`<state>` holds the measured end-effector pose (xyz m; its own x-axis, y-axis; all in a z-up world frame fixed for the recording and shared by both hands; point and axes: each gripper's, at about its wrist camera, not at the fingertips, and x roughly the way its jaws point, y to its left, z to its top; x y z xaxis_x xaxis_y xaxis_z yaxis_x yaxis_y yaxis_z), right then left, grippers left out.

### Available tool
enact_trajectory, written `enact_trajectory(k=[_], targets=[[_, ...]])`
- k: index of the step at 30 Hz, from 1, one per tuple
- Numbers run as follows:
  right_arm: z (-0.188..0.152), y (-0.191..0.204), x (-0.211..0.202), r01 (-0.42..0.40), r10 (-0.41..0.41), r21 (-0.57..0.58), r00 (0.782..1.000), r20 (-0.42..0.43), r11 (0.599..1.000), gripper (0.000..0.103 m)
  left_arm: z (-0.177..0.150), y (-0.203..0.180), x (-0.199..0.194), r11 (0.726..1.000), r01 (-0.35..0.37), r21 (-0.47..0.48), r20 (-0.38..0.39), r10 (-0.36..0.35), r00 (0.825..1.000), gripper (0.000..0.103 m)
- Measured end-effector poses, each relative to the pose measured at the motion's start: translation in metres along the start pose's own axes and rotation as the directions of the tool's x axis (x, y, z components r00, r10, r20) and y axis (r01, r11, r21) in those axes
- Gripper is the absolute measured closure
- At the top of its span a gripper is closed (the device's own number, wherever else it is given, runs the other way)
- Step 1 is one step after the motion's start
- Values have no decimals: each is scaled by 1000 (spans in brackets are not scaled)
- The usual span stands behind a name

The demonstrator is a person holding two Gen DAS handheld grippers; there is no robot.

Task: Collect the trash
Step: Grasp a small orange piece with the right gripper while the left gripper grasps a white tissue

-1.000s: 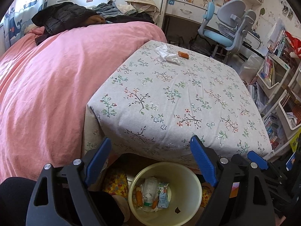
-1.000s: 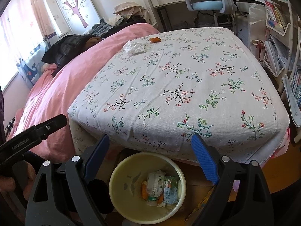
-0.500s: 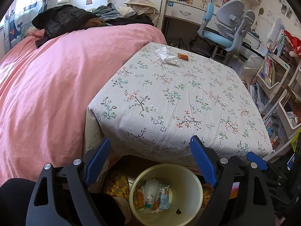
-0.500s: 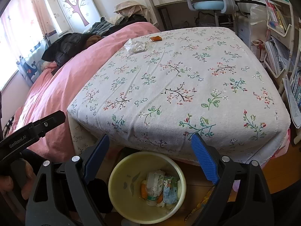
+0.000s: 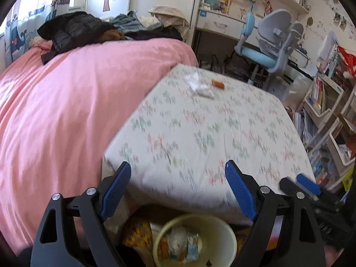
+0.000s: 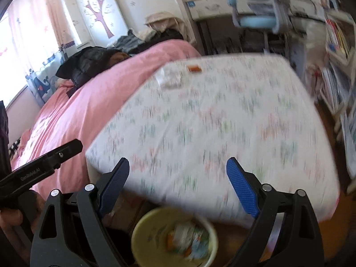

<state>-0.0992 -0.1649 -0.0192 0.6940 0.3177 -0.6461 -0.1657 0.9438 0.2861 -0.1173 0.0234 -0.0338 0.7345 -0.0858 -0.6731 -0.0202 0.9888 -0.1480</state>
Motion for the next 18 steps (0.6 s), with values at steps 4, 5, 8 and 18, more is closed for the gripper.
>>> enact_trajectory(k=[4, 5, 8, 18], targets=[[49, -5, 17, 17, -16, -72, 1000, 21, 997, 17, 31, 5, 15, 1000, -17, -10, 25, 17, 1000, 19], [59, -7, 23, 24, -22, -85, 1000, 21, 996, 17, 39, 6, 22, 1000, -16, -14, 21, 16, 1000, 19], [86, -16, 54, 44, -43, -128, 999, 9, 991, 17, 62, 3, 43, 1000, -11, -15, 9, 12, 1000, 19], [160, -29, 185, 73, -93, -246, 993, -72, 967, 20, 109, -7, 143, 998, -19, -56, -93, 14, 996, 19]])
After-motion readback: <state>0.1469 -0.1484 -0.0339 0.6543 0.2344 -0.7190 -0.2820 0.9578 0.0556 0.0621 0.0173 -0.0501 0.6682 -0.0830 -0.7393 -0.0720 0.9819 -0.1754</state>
